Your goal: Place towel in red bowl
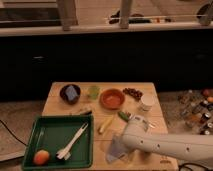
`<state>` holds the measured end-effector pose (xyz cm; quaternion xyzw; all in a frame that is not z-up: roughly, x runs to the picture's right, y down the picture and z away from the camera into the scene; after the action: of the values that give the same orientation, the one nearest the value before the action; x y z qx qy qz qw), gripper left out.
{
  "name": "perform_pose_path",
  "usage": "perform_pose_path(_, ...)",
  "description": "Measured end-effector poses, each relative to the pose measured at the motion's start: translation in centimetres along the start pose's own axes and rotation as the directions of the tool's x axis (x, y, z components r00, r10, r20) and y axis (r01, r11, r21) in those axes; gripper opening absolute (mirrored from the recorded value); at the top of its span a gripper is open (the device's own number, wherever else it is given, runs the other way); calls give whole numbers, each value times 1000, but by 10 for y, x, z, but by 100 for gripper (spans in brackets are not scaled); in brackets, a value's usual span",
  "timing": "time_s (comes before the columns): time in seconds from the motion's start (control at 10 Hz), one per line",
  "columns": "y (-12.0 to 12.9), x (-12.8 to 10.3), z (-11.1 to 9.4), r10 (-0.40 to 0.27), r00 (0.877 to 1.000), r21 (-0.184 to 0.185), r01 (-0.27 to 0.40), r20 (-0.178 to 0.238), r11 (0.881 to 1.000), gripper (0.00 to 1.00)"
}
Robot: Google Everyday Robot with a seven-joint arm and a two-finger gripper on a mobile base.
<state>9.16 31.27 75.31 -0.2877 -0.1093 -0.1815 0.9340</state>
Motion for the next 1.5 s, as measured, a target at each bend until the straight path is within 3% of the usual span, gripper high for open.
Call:
perform_pose_path(0.2,-8,-2,5,-13,1000,-10,13,7,1000,78)
perform_pose_path(0.7,-16,0,19,-10,999,-26,11,32,1000,29)
perform_pose_path(1.0,-15,2,16,-13,999,-25,14,30,1000,2)
perform_pose_path(1.5,-6,6,10,-8,1000,-3,9,27,1000,0)
